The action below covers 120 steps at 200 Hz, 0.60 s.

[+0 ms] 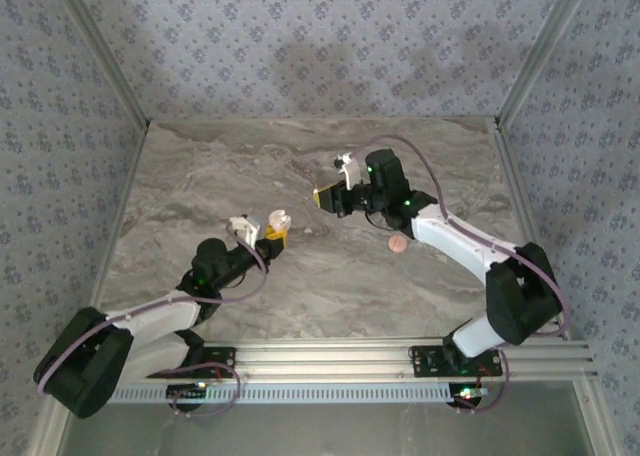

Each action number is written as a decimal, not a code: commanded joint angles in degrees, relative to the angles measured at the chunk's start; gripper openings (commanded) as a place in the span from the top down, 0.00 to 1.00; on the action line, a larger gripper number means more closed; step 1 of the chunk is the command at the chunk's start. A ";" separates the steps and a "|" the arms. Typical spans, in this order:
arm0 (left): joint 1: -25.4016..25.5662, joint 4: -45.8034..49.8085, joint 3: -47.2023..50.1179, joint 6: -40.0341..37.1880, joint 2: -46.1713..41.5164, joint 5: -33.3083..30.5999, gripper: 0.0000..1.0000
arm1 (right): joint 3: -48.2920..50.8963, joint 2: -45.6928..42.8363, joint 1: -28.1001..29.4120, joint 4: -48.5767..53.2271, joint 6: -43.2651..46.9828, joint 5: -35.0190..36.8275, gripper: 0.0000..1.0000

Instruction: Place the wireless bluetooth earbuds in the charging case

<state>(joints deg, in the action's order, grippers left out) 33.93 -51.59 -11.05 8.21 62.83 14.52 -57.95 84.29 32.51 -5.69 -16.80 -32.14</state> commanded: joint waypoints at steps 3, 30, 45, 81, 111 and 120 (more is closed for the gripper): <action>2.54 -8.20 -3.74 -2.54 2.80 2.08 0.92 | 4.22 -4.25 0.45 -11.87 -5.52 -3.55 0.83; 4.43 -10.82 -5.28 -2.63 6.05 2.35 0.92 | 7.93 -6.43 1.72 -15.89 -7.47 -4.37 0.83; 5.36 -11.57 -6.07 -2.84 7.46 2.42 0.92 | 9.19 -7.36 2.66 -16.91 -7.50 -4.13 0.83; 6.47 -12.98 -7.54 -2.97 9.97 2.33 0.92 | 11.11 -9.58 4.73 -17.99 -5.91 -3.07 0.83; 7.07 -13.47 -8.42 -2.74 11.08 2.25 0.91 | 11.54 -9.97 6.28 -17.31 -3.98 -1.69 0.82; 7.12 -13.47 -8.62 -2.69 11.26 2.17 0.91 | 11.54 -10.00 6.43 -16.70 -3.45 -1.06 0.82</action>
<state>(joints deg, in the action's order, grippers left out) 40.45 -61.30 -17.37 6.02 73.54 15.88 -46.96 75.61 38.17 -21.43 -22.48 -34.74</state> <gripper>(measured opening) 0.182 0.176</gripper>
